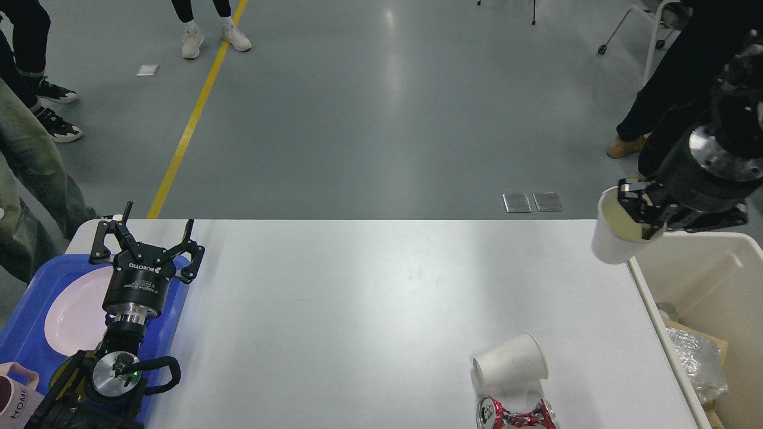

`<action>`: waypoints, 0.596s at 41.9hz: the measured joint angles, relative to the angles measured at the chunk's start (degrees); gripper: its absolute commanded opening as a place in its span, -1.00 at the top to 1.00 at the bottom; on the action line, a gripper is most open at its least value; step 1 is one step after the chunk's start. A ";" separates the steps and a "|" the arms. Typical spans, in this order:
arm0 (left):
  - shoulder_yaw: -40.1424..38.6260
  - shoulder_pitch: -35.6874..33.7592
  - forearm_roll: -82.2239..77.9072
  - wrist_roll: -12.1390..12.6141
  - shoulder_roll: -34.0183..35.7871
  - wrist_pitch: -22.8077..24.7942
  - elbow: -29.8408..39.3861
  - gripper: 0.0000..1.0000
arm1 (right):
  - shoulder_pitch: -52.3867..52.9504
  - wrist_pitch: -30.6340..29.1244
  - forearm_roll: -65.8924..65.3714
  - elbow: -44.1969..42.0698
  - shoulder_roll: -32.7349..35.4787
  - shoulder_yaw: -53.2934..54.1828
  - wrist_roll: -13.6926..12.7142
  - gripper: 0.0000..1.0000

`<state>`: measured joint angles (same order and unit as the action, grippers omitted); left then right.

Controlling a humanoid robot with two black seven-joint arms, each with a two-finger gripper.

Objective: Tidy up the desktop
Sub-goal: 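Lift the paper cup and carry it into the white bin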

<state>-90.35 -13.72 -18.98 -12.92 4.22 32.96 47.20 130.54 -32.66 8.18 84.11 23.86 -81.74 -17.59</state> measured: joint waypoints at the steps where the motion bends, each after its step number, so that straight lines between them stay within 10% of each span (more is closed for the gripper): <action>1: 0.00 0.00 0.00 0.00 0.00 0.00 0.00 -0.94 | -1.12 0.16 -0.13 -1.01 0.93 -0.46 0.00 1.00; 14: 0.00 0.01 -0.01 0.00 0.00 0.00 0.00 -0.94 | -19.23 2.99 -3.10 -17.40 12.71 1.11 0.07 1.00; 25: 0.00 0.01 -0.01 0.00 0.00 0.00 0.00 -0.94 | -40.87 17.38 -3.59 -27.71 14.89 8.28 0.19 1.00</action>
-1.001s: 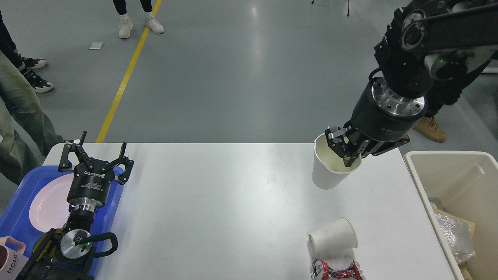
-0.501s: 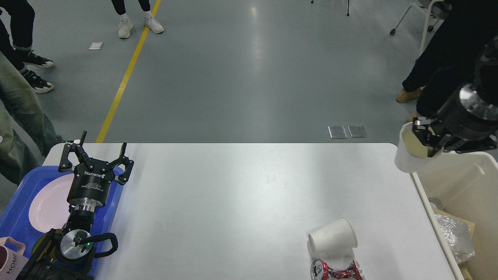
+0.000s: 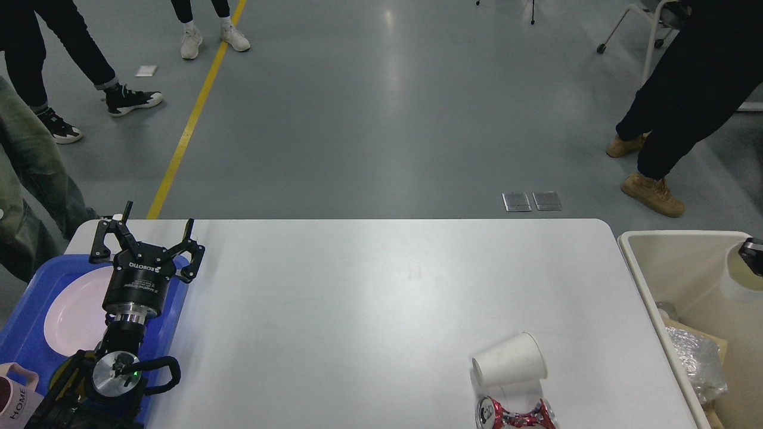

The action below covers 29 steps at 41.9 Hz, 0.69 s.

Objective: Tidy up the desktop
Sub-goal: 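Lift the paper cup and carry it into the white bin, then release the cup in the bin and hold the right gripper there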

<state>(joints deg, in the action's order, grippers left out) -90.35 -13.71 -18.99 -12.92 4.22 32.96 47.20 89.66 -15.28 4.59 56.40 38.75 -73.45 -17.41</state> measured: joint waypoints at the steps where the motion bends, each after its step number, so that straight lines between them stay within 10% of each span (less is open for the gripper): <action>1: 0.00 0.00 0.01 0.00 0.00 0.00 0.00 -0.94 | -1.81 0.62 0.00 -1.03 -0.33 0.57 0.12 1.00; 20: 0.00 -0.06 0.00 0.00 0.00 0.00 0.00 -0.94 | -45.74 10.89 0.22 -41.85 -15.49 15.49 4.86 1.00; 29: 0.00 -0.06 0.00 0.00 0.00 0.00 0.00 -0.94 | -53.98 18.09 0.33 -47.89 -19.30 15.69 4.92 1.00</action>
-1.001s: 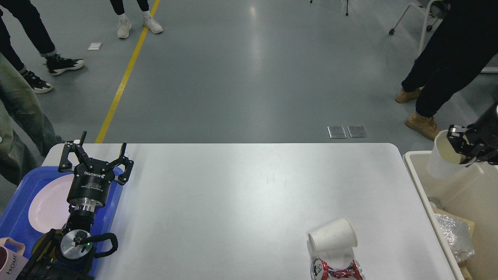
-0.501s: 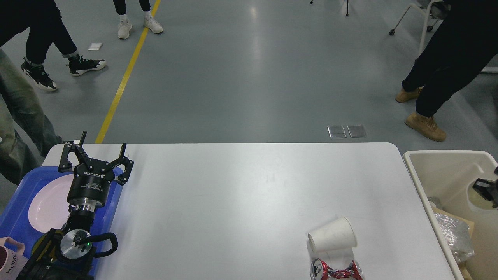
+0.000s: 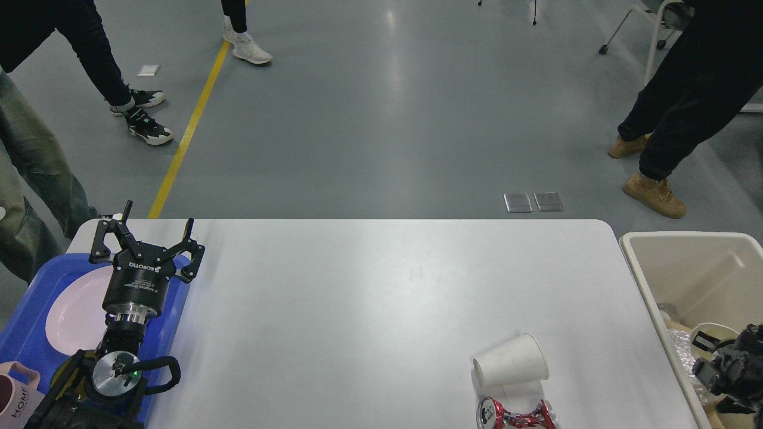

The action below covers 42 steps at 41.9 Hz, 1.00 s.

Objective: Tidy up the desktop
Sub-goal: 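Release the cup in the bin and hold the right gripper there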

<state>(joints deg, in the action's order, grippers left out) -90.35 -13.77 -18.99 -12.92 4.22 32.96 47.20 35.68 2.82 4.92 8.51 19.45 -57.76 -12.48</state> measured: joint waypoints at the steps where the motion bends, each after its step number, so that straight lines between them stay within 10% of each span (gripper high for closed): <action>1: 0.00 0.00 0.00 0.00 0.00 0.00 0.00 -0.94 | -0.31 0.39 0.00 -0.06 -0.07 -0.02 0.00 1.00; 18: 0.00 0.00 0.00 0.00 0.00 0.00 0.00 -0.94 | -2.02 2.00 0.18 -0.03 -0.29 0.37 -0.23 1.00; 25: 0.00 0.00 0.00 0.00 0.00 0.00 0.00 -0.94 | -2.37 2.33 0.14 0.18 -0.10 0.00 -0.26 -0.97; 42: 0.00 0.01 0.00 0.00 0.00 0.00 0.00 -0.94 | -1.72 3.60 0.14 0.65 -0.25 0.01 -0.27 -1.00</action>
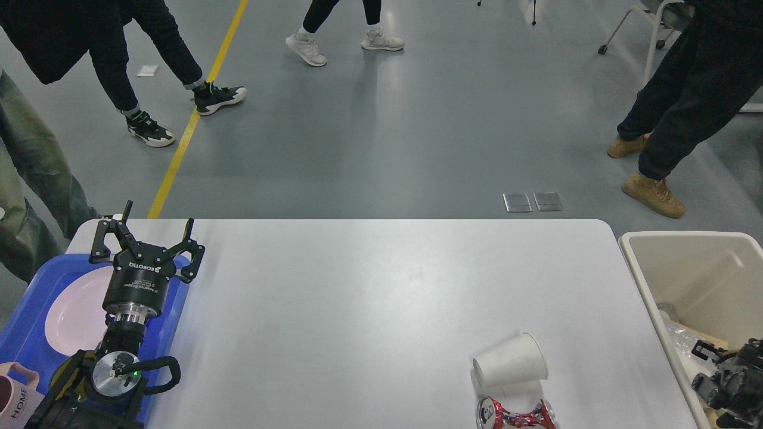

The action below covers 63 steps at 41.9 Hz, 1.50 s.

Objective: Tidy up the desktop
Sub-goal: 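Release the cup in the bin and hold the right gripper there, then raise the right gripper out of the bin toward the second white cup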

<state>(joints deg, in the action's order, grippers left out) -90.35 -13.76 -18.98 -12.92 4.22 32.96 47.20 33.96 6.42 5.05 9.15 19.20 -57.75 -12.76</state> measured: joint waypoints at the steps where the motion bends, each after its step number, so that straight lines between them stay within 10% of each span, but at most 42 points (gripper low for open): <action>1: 0.00 0.00 0.00 0.00 0.00 0.00 0.00 -0.94 | 0.07 -0.04 0.00 0.04 0.00 0.01 0.00 -1.00; 25: 0.00 -0.05 0.00 0.00 0.00 0.00 0.00 -0.94 | 17.12 -6.85 -0.54 14.40 5.97 -3.04 0.23 -1.00; 63: 0.00 0.04 0.00 0.00 0.00 0.00 0.00 -0.94 | 101.00 -51.90 -3.05 73.48 -8.63 -15.28 -0.61 -1.00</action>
<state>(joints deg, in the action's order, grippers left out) -90.35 -13.71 -18.98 -12.92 4.22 32.96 47.20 134.96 -45.48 2.01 82.63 10.56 -73.03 -13.37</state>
